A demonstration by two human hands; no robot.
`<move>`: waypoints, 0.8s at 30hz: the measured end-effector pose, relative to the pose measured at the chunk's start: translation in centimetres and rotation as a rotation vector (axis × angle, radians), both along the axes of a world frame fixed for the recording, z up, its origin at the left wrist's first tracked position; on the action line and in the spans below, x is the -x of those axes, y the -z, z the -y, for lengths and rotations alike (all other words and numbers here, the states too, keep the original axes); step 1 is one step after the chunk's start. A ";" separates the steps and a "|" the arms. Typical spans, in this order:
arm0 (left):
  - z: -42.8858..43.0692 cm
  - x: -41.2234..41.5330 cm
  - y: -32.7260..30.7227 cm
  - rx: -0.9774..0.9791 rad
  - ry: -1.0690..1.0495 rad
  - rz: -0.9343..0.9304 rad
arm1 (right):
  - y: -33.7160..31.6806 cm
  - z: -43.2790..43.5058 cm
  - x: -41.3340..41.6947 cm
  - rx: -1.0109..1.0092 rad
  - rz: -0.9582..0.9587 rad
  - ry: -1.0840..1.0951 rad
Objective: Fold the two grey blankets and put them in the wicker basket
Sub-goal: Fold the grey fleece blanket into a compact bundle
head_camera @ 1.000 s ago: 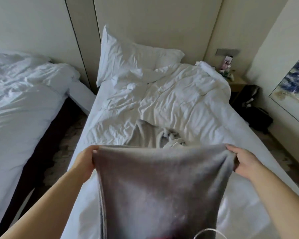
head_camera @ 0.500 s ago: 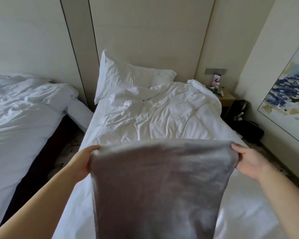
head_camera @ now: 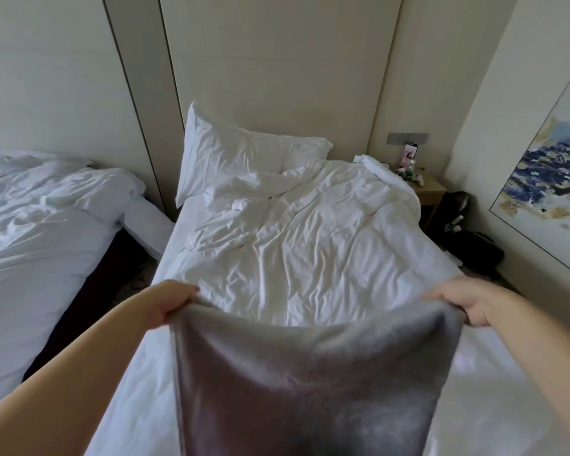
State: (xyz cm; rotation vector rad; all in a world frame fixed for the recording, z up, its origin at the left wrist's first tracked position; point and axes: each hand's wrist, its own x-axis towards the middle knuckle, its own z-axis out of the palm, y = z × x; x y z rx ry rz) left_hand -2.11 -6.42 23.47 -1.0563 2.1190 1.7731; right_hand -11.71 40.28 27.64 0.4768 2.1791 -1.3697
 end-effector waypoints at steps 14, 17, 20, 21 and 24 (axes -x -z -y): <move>-1.4 2.9 7.5 0.126 -0.332 -0.245 | 11.2 -0.8 0.7 0.407 -0.131 0.391; -2.2 0.0 13.6 0.183 -0.258 0.005 | 18.1 -1.1 -2.9 0.179 0.095 0.391; -2.8 -4.4 19.0 0.316 0.006 0.389 | 23.8 -1.8 -7.5 -0.038 0.352 0.352; -2.8 -5.9 20.4 0.308 0.045 0.479 | 25.1 -2.0 -9.1 -0.105 0.441 0.312; -2.8 -9.7 24.1 0.302 0.182 0.668 | 27.9 -2.5 -12.7 -0.164 0.665 0.203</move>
